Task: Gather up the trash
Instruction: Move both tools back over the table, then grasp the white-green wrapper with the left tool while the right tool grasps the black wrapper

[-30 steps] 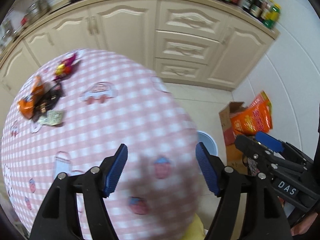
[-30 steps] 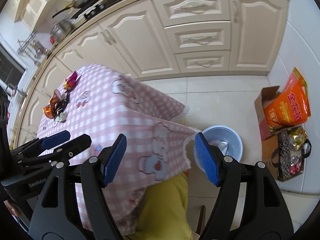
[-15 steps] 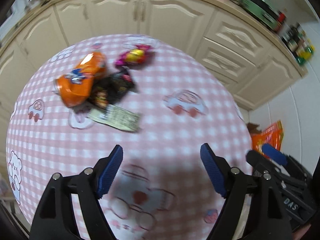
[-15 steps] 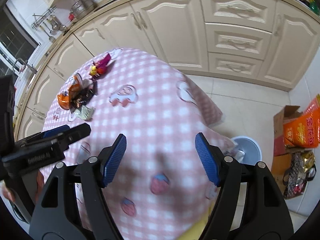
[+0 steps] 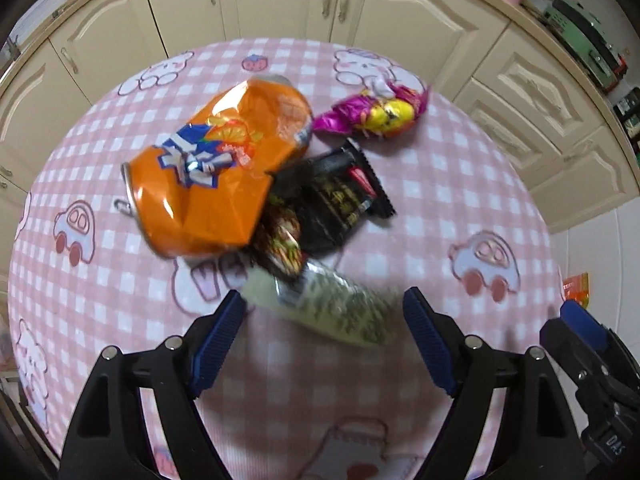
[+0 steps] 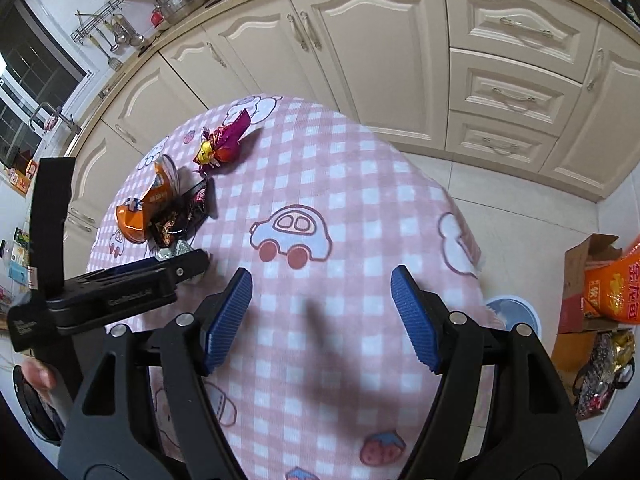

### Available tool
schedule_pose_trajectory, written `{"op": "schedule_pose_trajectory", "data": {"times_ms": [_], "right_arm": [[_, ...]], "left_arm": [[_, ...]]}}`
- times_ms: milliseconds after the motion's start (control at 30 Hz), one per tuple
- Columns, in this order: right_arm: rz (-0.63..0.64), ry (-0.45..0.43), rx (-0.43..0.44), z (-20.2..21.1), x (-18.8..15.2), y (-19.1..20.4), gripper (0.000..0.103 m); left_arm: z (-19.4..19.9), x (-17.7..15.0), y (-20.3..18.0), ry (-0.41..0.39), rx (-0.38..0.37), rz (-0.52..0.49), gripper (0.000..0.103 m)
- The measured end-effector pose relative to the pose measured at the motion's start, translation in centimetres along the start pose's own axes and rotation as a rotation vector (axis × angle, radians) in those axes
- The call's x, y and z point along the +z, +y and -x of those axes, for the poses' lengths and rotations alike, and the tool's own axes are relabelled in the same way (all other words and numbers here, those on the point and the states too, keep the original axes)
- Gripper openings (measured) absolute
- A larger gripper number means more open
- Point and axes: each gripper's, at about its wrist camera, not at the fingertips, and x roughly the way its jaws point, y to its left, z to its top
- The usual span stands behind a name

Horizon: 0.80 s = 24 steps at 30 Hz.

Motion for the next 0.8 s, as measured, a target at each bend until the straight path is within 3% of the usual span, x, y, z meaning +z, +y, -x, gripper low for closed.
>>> {"op": "schedule_pose_trajectory", "data": {"times_ms": [67,167,200,233,467,800], "right_arm": [[0.002,0.013,0.003,-0.8,0.2,0.2,0.072],[-0.001,0.027,0.006,-1.6,0.5,0.5,0.072],[0.000,0.030,0.008,-1.9,0.6,0.6,0.071],[0.001,0.033,0.010,-2.1,0.7,0.8,0.071],[0.029,0.035,0.022,-2.4,1.1,3.1,0.071],[0.090,0.035,0.045,-3.3,2.1,8.1,0.072]], "left_arm": [[-0.1,0.1,0.0,-0.033,0.019,-0.020,0.068],[0.7,0.0,0.5,-0.048,-0.035,-0.041,0.048],[1.0,0.0,0.5,-0.045,-0.047,-0.043,0.021],[1.1,0.0,0.8,-0.035,-0.072,-0.043,0.018],[2.5,-0.7,3.1,-0.029,-0.106,-0.014,0.010],[7.2,-1.7,8.2,-0.143,-0.135,0.077,0.009]]}}
